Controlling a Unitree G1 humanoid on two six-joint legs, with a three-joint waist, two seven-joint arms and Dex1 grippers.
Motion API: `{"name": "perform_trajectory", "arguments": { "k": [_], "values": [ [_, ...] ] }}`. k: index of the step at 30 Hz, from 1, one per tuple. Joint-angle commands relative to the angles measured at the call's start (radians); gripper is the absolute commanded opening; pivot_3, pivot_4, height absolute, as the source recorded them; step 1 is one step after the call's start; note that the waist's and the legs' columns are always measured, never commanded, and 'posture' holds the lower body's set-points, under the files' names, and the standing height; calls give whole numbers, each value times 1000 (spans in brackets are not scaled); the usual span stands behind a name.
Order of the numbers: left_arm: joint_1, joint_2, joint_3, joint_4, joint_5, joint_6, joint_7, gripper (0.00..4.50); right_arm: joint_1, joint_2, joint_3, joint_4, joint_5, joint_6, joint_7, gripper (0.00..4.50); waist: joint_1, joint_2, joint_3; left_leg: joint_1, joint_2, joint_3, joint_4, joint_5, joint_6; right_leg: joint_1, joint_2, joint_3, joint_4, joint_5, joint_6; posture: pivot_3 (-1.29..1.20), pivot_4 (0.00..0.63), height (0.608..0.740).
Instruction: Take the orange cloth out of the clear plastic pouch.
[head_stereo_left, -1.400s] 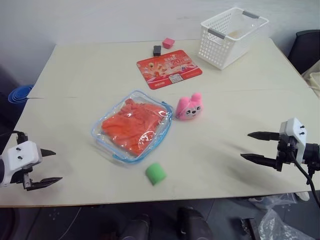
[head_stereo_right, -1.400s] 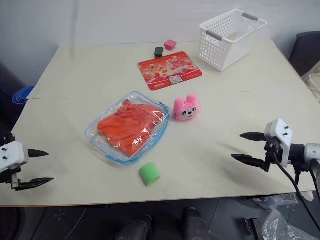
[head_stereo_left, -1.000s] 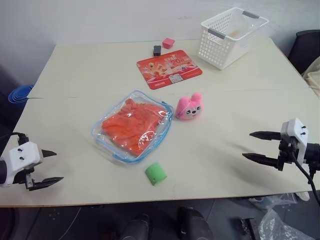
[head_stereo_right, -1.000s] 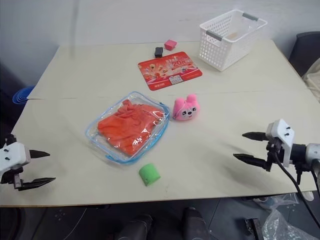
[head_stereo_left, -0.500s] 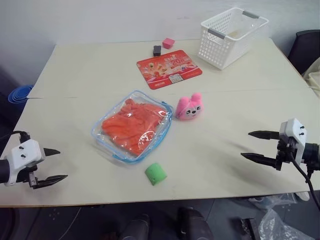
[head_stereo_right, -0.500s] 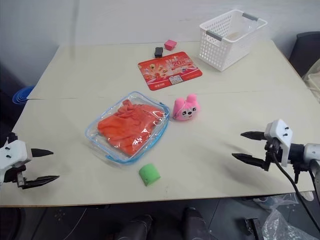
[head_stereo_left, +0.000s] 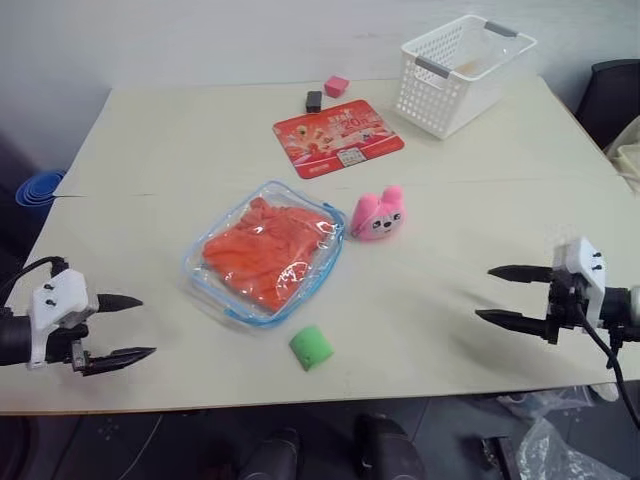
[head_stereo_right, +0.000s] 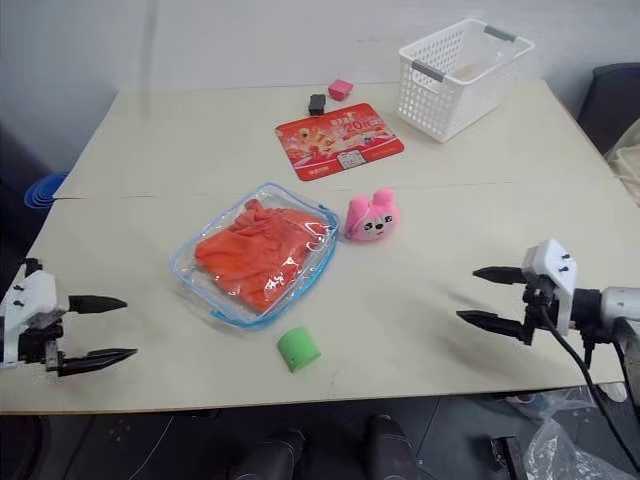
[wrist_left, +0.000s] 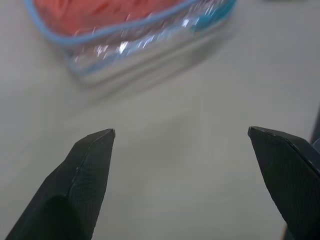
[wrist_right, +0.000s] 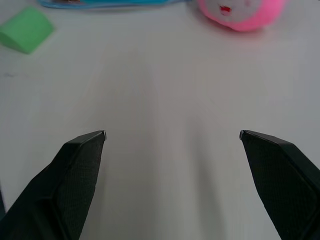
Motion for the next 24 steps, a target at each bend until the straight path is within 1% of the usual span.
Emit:
{"name": "perform_trajectory", "arguments": {
  "k": [1, 3, 6, 9, 13, 20, 24],
  "values": [
    [-62, 65, -6, -139, -133, 119, -48, 4494, -39, 64, 117, -195, 27, 26, -33, 4500, 0, 0, 0, 0, 1, 0, 0, 0, -1, 0, 1, 0, 0, 0, 0, 0, 150, 740],
    [-104, 94, -51, -177, -150, 146, -63, 4494, -84, 114, 206, -241, -4, 21, -58, 4500, 0, 0, 0, 0, 1, 0, 1, 0, -1, 0, 1, 0, 0, 0, 0, 0, 150, 740],
    [-133, 143, -132, -213, -116, 106, -125, 4494, -179, 220, 357, -234, -93, -33, -90, 4500, -8, 0, 0, 1, 0, 1, 0, 0, -1, 0, 1, 1, 1, 0, 0, 0, 150, 740],
    [-170, 166, -195, -215, -91, 71, -157, 4494, -254, 309, 492, -158, -226, -144, -106, 4500, -13, 0, 0, 1, 0, 1, 0, 0, -1, -2, 1, 1, 2, 0, 0, 0, 150, 740],
    [-222, 176, -259, -192, -52, 29, -184, 4494, -306, 385, 616, -25, -366, -326, -103, 4500, -19, 0, 0, 0, -1, 0, 0, 0, -1, -2, 1, 0, 2, 0, 0, 0, 150, 740],
    [-258, 157, -300, -199, -37, 19, -175, 4494, -358, 465, 714, 138, -486, -535, -100, 4500, -26, 0, 0, 0, -1, 1, 0, 0, -1, -4, 1, 1, 6, 0, 0, 0, 150, 740],
    [-263, 147, -307, -201, -32, 15, -163, 4494, -370, 489, 729, 179, -502, -587, -96, 4500, -29, 0, 0, 0, -1, 1, 1, 0, -1, -4, 1, 2, 7, 0, 0, 0, 150, 740]
  ]
}}
